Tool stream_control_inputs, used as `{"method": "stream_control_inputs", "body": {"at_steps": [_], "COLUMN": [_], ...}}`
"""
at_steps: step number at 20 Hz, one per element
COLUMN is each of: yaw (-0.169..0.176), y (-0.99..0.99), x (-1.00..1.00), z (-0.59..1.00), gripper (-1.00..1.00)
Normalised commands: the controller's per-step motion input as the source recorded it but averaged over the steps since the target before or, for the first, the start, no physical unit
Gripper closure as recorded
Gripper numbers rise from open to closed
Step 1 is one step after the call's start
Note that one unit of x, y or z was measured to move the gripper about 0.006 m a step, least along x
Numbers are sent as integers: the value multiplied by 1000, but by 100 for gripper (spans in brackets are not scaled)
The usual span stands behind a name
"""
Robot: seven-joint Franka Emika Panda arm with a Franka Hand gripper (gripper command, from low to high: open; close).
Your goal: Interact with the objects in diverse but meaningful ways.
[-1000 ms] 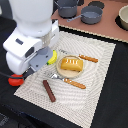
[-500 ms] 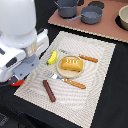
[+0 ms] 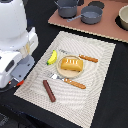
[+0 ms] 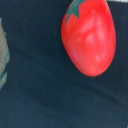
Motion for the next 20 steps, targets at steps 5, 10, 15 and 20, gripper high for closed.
{"method": "stream_control_inputs", "body": {"at_steps": [5, 10, 15, 20], "yaw": [90, 74, 70, 21], "y": [-93, -61, -29, -5], "x": [-638, -627, -536, -134], "z": [-366, -314, -291, -179], "gripper": [-100, -100, -100, -100]}}
